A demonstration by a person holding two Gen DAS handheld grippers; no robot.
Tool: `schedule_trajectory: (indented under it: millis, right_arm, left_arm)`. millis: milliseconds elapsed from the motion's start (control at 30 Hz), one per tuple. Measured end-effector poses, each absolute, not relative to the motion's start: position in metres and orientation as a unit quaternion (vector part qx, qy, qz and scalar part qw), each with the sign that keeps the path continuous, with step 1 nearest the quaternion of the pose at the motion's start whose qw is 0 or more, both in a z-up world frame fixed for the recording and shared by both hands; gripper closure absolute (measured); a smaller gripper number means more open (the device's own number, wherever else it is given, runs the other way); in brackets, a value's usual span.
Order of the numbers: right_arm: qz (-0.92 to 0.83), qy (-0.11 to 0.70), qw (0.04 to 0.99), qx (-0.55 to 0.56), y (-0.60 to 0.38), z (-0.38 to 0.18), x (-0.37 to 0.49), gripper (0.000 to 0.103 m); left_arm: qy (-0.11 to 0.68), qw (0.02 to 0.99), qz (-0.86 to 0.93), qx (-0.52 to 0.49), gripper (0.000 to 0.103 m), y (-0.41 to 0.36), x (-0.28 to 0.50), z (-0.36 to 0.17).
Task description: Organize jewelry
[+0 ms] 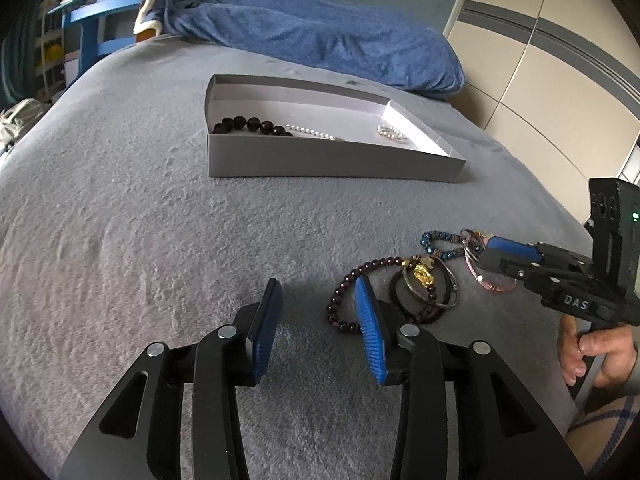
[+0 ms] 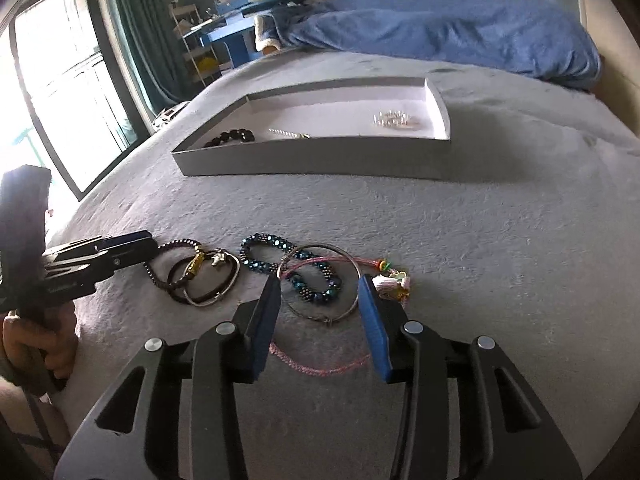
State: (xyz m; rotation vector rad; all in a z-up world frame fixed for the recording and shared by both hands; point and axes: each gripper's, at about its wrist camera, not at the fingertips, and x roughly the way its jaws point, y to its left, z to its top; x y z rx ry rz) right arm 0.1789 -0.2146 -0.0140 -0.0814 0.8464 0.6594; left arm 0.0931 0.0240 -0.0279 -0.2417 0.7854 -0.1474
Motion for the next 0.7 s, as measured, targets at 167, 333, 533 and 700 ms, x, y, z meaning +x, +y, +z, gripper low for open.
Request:
schedule_trajectory:
  millis: [167,333,533,700]
  right_arm:
    - [0.312,0.411,0.856,-0.032,-0.215,-0.016,0.183,0.052]
    - [0.311,0.414,0.854,-0.043,-0.208,-0.018,0.185,0.051]
    - [0.312,0.409,0.857,-0.040,-0.209,-0.019,0.184,0.054]
    - [0.317,0.384,0.867,-0.036,-0.213,-0.013,0.175,0.054]
  left_arm:
    - [0.382,0.914,-0.075,-0.112,0.057,0.021,0.094,-0.028]
    - [0.384,0.913,-0.080,-0.111,0.057,0.020,0.095,-0.029]
    - [0.392,0.910,-0.086,-0.103,0.057,0.015,0.098,-0.031]
    - [0.399,0.910,-0.080,-0.084,0.058,0.009,0.098,-0.032]
